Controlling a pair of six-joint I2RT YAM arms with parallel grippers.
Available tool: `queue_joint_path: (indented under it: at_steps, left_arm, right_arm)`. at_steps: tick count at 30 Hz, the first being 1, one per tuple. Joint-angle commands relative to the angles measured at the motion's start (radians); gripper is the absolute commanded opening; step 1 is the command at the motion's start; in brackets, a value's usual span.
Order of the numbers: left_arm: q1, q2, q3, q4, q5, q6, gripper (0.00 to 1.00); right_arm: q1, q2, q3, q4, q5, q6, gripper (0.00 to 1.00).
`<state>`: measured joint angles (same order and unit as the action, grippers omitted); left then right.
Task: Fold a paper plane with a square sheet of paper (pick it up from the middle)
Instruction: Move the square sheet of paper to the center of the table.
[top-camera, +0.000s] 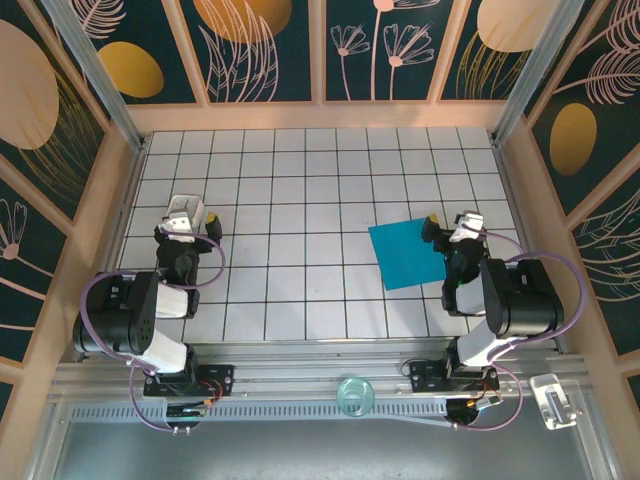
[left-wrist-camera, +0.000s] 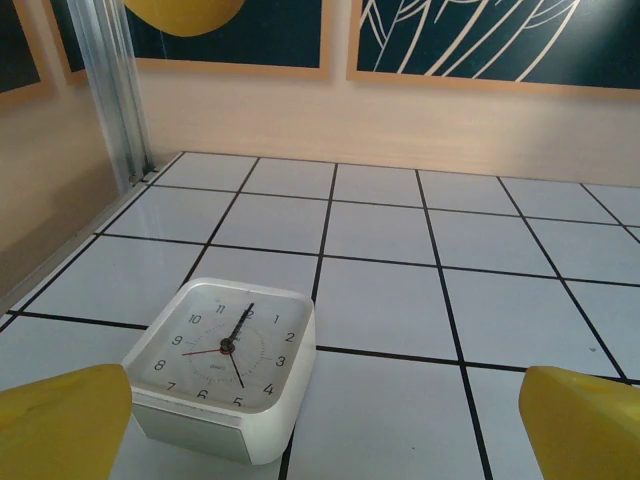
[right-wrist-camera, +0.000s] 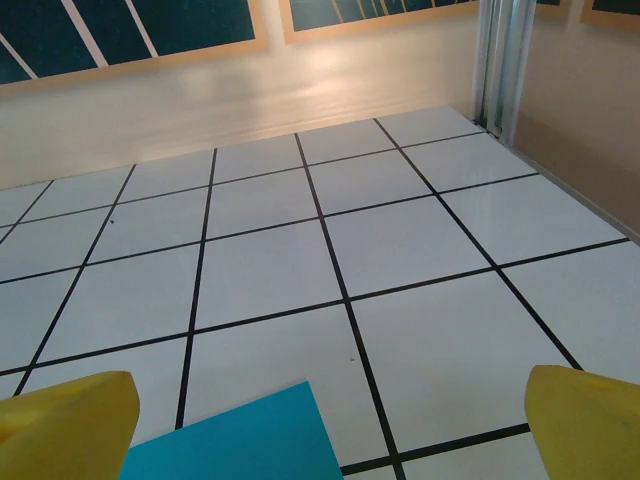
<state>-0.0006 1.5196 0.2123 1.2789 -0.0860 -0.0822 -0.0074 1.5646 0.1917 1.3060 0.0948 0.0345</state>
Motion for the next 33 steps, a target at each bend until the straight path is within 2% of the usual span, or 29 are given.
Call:
queue_joint_path:
  at_steps: [1, 33]
  left_arm:
    - [0.005, 0.004, 0.015, 0.022, 0.013, 0.010, 0.99]
    - [0.005, 0.004, 0.013, 0.025, -0.040, -0.009, 0.99]
  right_arm:
    - [-0.002, 0.003, 0.014, 0.051, -0.009, -0.011, 0.99]
    - [-0.004, 0.003, 0.015, 0.051, -0.010, -0.008, 0.99]
